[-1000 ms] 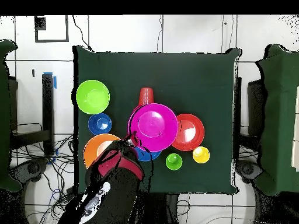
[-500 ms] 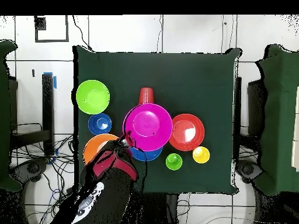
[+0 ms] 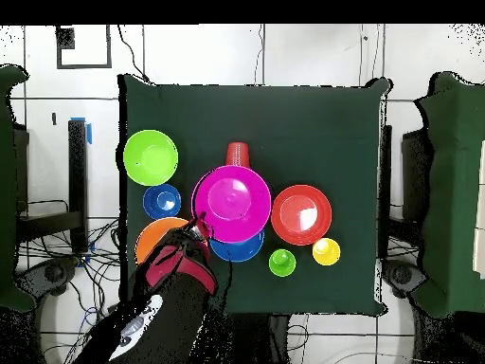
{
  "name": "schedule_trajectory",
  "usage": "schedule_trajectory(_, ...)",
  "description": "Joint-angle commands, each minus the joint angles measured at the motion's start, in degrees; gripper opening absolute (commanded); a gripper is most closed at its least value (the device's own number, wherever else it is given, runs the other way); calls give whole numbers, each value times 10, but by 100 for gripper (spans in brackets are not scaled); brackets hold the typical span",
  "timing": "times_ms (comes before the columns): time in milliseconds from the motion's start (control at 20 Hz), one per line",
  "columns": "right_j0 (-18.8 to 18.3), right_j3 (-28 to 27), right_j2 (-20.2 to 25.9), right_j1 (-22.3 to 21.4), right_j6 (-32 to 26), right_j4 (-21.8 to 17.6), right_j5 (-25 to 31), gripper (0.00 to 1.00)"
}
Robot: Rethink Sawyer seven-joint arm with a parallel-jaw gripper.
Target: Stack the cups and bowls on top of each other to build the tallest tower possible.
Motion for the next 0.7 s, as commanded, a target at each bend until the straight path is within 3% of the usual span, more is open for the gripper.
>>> schedule_trajectory(50,-1,-11,32,21,92,27,-40,0)
schedule_trajectory(700,-16,-13,35,33,88,22,-68,0)
